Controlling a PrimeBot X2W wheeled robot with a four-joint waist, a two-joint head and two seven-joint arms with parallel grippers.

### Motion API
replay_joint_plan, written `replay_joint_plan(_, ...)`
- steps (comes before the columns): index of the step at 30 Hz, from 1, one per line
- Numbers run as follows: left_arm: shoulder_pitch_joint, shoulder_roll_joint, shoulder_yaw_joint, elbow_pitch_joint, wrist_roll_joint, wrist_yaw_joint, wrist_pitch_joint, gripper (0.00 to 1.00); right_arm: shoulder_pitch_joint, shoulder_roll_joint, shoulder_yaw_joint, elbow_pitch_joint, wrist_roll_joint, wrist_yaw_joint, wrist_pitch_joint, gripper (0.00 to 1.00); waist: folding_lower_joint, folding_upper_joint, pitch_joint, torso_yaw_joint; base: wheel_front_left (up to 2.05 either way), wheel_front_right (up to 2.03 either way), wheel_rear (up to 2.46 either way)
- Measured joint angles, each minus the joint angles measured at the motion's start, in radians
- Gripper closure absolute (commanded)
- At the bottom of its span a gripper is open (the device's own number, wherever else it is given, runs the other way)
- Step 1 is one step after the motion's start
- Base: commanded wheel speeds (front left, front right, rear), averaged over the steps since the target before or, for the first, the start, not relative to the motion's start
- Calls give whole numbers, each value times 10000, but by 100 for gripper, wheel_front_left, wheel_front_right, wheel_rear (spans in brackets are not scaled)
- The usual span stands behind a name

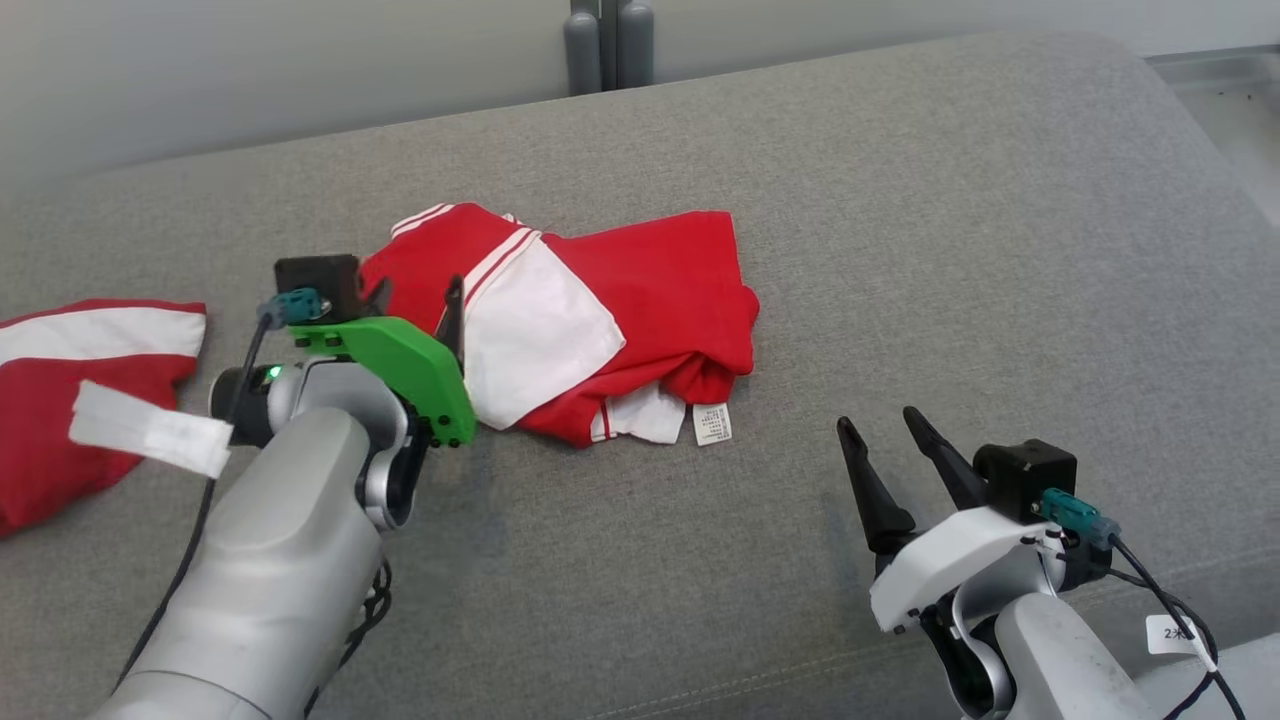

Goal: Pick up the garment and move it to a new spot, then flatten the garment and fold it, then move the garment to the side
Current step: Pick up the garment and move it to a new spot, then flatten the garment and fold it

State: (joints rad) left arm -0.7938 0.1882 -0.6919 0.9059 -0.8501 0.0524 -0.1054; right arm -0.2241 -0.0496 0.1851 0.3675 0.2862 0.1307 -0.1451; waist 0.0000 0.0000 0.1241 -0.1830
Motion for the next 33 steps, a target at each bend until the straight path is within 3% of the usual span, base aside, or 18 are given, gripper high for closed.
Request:
replay_joint_plan(11,-226,-523,-1032,-274,422,132,1894,0,-19,-2,17,61,219,0,-203,0,0,0,370,-962,0,0,0)
replay_joint_plan(23,-311,-451,-1465,-303,708,579,2452,0,-214,-4,125,399,489,0,-523,0,0,0,940,-1751,0,0,0)
replay_joint_plan(24,-311,-445,-1469,-311,706,579,2497,5,-230,-4,119,430,493,0,-560,0,0,0,969,-1770,0,0,0)
replay_joint_plan(25,-308,-441,-1473,-322,706,579,2508,28,-239,-6,113,460,493,0,-587,0,0,1,989,-1781,0,0,0)
replay_joint_plan(26,-305,-433,-1476,-341,706,579,2510,66,-243,-6,113,483,495,0,-594,0,0,0,996,-1780,0,0,0)
replay_joint_plan(27,-302,-426,-1486,-366,706,579,2508,86,-246,-4,115,504,497,0,-604,0,0,0,993,-1768,0,0,0)
replay_joint_plan(28,-293,-418,-1486,-408,702,577,2483,86,-254,-6,128,525,512,0,-610,0,0,0,987,-1751,0,0,0)
replay_joint_plan(29,-278,-414,-1478,-464,690,577,2418,100,-266,-4,155,546,543,0,-631,0,0,0,979,-1730,0,0,0)
replay_joint_plan(33,-229,-441,-1463,-558,612,575,2374,100,-288,-4,203,627,552,0,-677,0,0,0,933,-1622,0,0,0)
